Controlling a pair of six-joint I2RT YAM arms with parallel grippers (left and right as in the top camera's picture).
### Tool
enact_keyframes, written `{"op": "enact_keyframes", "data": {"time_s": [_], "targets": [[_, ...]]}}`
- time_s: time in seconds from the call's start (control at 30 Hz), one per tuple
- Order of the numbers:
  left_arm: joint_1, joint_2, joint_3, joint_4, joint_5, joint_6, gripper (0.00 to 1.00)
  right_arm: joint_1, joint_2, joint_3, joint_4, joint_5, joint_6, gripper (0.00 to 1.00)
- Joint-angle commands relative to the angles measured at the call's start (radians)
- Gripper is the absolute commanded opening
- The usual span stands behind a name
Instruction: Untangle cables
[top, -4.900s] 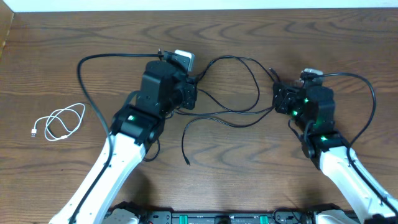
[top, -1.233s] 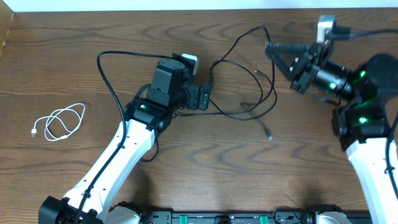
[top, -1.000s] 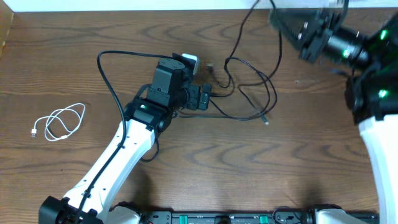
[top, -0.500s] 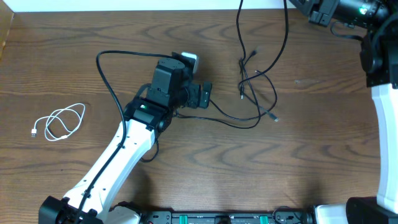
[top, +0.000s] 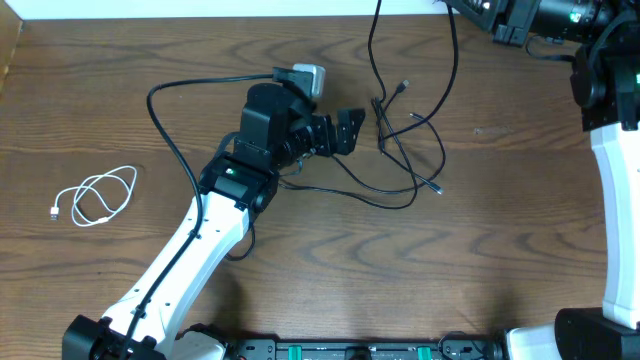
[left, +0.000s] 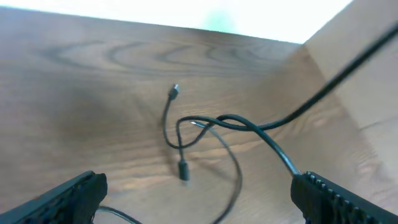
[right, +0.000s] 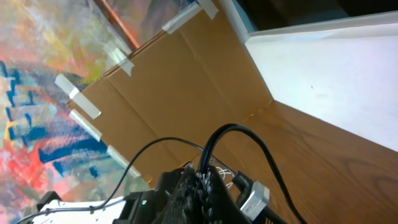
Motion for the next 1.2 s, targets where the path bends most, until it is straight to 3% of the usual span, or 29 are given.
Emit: {"op": "enact_keyframes", "data": {"time_s": [0.0,0.13,0.43,0.5,0.57,0.6,0.7,0.93,1.17], "targets": [[-0.008,0.022,0.009,0.009,0.024,-0.321,0.99,0.000,-0.005,0.019,0.003,-0.024,-0.015,0.01],[-0.064,0.066,0.009,0.114,0.073,-0.374,0.99,0.039,-0.005,0.019,0.005,-0.025,-0.021,0.01],[-0.143,0.142,0.009,0.137,0.040,-0.448,0.98,0.047,-0.005,0.019,0.001,-0.025,-0.023,0.01],[-0.143,0.151,0.009,0.137,0.034,-0.448,0.63,0.047,-0.005,0.019,0.000,-0.027,-0.023,0.01],[-0.138,0.151,0.009,0.137,0.030,-0.441,0.22,0.042,-0.005,0.019,-0.006,-0.029,-0.023,0.01],[-0.135,0.151,0.009,0.135,0.029,-0.423,0.08,0.037,-0.005,0.019,-0.008,-0.029,-0.023,0.01],[-0.113,0.151,0.009,0.078,0.000,-0.378,0.08,0.019,-0.005,0.019,-0.008,-0.027,-0.023,0.01],[0.040,0.151,0.009,-0.237,-0.122,-0.270,0.07,-0.099,-0.005,0.019,0.021,-0.022,0.039,0.01],[0.186,0.151,0.009,-0.428,-0.280,-0.134,0.08,-0.254,-0.005,0.019,0.234,-0.007,0.232,0.01]]}}
